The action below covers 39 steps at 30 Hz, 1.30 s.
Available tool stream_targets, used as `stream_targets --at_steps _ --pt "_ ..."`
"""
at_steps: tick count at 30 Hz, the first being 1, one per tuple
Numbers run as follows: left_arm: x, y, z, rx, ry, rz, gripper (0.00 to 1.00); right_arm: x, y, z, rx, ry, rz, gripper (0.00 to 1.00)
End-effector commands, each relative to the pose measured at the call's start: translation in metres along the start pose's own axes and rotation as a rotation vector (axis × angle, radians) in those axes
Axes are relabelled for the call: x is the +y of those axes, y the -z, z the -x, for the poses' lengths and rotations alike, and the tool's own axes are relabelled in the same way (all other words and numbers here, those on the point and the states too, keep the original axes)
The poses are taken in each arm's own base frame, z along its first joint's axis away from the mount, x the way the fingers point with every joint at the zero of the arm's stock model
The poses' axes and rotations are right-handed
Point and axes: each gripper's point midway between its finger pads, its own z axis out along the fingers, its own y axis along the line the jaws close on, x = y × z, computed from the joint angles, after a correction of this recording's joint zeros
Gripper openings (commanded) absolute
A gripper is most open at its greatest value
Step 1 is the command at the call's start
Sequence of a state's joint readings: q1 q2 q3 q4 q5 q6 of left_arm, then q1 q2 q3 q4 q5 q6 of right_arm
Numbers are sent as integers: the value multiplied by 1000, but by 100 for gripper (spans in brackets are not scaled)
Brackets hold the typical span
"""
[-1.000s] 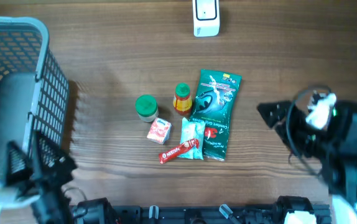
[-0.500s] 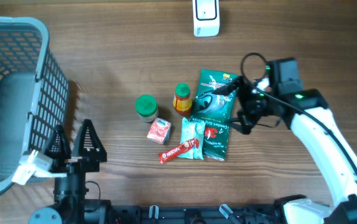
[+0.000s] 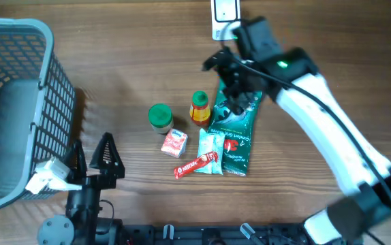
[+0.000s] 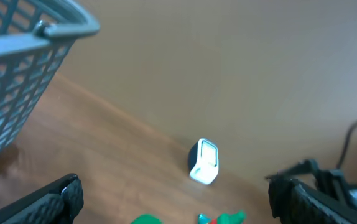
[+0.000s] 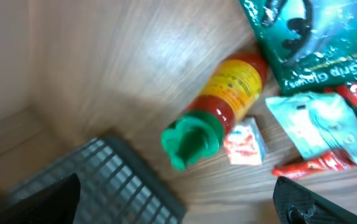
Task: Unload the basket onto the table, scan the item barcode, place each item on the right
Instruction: 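Reach the right gripper toward the sriracha bottle on the table, then grasp the sriracha bottle with the right gripper and lift it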
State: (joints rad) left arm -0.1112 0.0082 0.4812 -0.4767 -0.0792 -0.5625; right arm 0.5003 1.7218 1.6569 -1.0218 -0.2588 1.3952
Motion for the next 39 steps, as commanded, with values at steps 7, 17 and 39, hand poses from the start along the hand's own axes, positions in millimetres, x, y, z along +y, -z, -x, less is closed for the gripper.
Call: stream_targets --at_steps 7,17,39 --pt "6 -4 -16 46 -11 8 100 -5 -52 -5 2 -38 -184 99" --pt "11 -4 -21 70 -13 26 100 -21 -87 -32 36 -187 -286 97" --pt "11 -3 -28 99 -16 25 100 -38 -109 -2 -36 174 -365 42"
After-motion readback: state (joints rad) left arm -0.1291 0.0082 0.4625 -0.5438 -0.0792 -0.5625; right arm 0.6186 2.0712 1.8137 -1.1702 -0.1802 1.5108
